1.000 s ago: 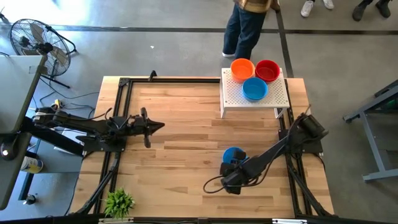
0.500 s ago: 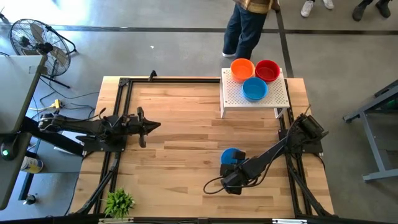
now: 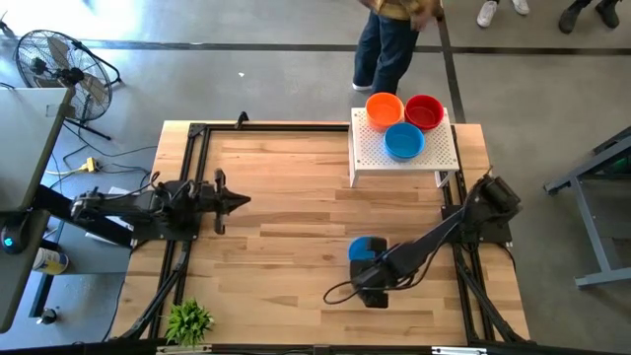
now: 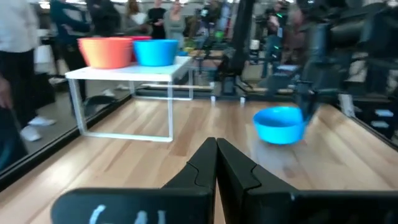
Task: Pick & Place Mini bowls
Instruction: Stack the blue bowl on the stacked blue bowls on the shelf, then return to Home Position
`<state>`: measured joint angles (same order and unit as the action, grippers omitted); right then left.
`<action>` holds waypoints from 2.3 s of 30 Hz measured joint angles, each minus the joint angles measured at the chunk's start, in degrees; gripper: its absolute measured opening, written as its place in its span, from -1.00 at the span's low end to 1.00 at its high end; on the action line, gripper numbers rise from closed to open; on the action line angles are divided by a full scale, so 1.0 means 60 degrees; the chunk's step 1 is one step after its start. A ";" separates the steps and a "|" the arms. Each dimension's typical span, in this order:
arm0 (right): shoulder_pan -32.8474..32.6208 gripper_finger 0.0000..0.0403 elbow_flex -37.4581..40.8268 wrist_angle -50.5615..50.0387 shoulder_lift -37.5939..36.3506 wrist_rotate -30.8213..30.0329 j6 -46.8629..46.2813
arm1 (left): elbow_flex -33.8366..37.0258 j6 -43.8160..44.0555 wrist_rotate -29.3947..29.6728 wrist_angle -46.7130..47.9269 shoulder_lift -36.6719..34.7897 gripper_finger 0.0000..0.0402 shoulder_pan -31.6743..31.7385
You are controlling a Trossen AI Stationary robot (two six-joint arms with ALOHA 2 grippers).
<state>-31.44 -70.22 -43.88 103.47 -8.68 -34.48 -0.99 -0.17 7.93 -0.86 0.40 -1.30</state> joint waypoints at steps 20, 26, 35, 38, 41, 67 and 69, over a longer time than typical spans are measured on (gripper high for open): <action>0.2419 -1.00 -0.2832 -0.3885 -0.2945 -0.1140 0.0476 | 0.0000 0.0107 -0.0234 0.0040 0.0080 -1.00 0.1093; 0.4935 -1.00 -0.5021 -0.7158 -0.2945 -0.1624 0.1615 | 0.0000 0.0107 -0.0234 0.0040 0.0080 -1.00 0.1093; 0.8460 -1.00 -0.5441 -0.7666 -0.2945 -0.1010 0.4173 | 0.0000 0.0107 -0.0230 0.0044 0.0080 -1.00 0.1093; 0.9140 -1.00 -0.4892 -0.7464 -0.2945 -0.0560 0.4541 | 0.0000 0.0107 -0.0230 0.0044 0.0080 -1.00 0.1093; 0.9450 -1.00 -0.4418 -0.7091 -0.2945 -0.0204 0.4762 | 0.0000 0.0107 -0.0230 0.0044 0.0080 -1.00 0.1093; 0.9541 -0.52 -0.3263 -0.5464 -0.4273 0.0536 0.5986 | 0.0000 0.0107 -0.0228 0.0047 0.0076 -1.00 0.1093; 0.9458 -0.57 -0.2646 -0.4656 -0.4823 0.1015 0.6321 | 0.0000 0.0104 -0.0228 0.0047 0.0076 -1.00 0.1093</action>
<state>25.31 -86.09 -71.81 74.53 -2.60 3.45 -0.99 0.45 6.56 -0.58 0.86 5.26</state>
